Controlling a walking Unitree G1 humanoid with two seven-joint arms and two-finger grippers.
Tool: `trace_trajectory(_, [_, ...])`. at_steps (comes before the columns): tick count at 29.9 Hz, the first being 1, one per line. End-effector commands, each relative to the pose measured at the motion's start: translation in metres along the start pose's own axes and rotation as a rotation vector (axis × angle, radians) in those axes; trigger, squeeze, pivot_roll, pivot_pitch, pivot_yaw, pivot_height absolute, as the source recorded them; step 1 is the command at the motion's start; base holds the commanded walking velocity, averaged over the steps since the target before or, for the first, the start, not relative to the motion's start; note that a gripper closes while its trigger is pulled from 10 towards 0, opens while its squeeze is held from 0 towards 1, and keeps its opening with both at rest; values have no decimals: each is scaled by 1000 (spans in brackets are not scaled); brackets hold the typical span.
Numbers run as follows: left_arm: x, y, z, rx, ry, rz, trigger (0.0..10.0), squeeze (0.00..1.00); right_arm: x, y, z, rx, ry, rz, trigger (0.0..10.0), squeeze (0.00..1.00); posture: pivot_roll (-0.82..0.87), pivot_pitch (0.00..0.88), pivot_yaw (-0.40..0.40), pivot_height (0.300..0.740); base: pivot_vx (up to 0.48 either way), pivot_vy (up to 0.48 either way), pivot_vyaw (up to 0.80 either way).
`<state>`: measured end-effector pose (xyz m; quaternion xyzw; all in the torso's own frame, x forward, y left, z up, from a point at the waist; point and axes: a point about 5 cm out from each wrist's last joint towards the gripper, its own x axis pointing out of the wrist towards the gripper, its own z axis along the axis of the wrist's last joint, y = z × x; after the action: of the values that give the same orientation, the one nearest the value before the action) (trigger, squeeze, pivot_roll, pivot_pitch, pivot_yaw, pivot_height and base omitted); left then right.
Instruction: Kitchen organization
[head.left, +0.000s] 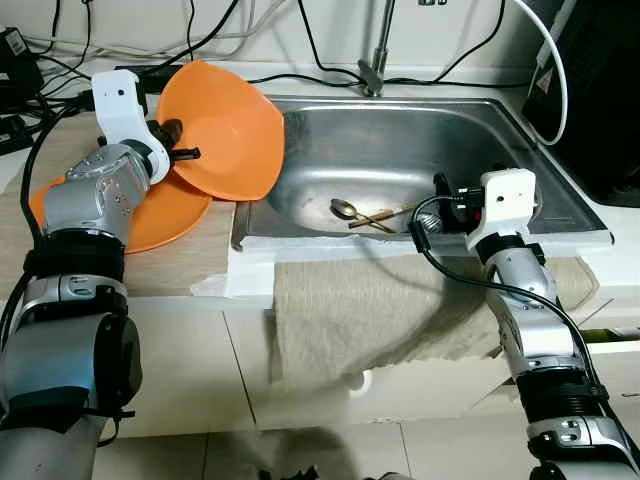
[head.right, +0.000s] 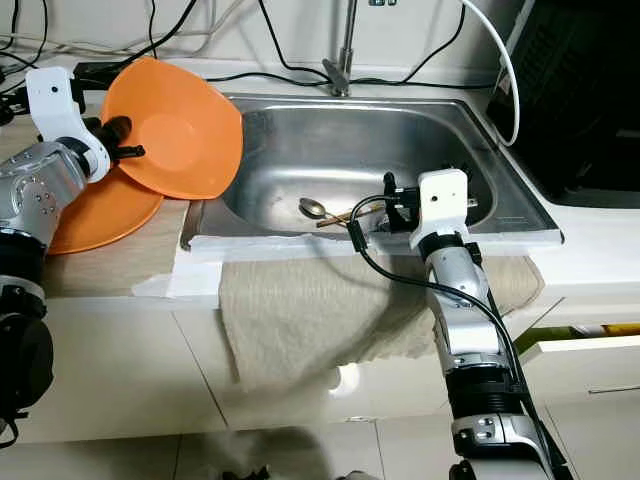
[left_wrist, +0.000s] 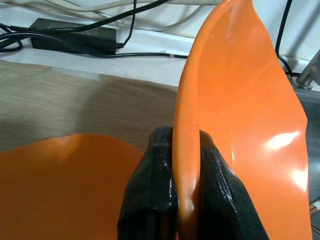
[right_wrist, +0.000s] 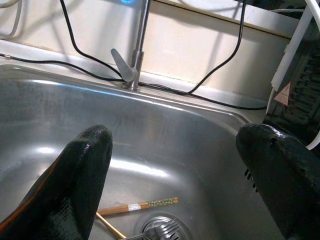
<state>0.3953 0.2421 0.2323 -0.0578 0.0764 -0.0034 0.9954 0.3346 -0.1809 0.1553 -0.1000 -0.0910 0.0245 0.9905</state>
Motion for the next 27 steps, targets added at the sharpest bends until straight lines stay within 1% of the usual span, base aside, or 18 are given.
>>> trace_trajectory(1, [-2, 8, -15, 20, 69, 32, 0, 0, -3, -4, 0, -4, 3, -12, 10000, 0, 17, 0, -24, 740, 0, 0, 0])
trace_trajectory(9, [-3, 7, -19, 19, 71, 31, 0, 0, -5, -4, -2, -4, 7, -12, 10000, 0, -7, 0, -15, 740, 0, 0, 0])
trace_trajectory(15, [-4, 7, -17, 20, 71, 31, 0, 0, -6, -4, 0, -4, 6, -12, 10000, 0, -24, 0, -14, 740, 0, 0, 0])
trace_trajectory(27, [-6, 14, -14, 19, 70, 36, 0, 0, -4, 3, 3, -2, 3, -9, 10000, 0, -29, 0, -5, 740, 0, 0, 0])
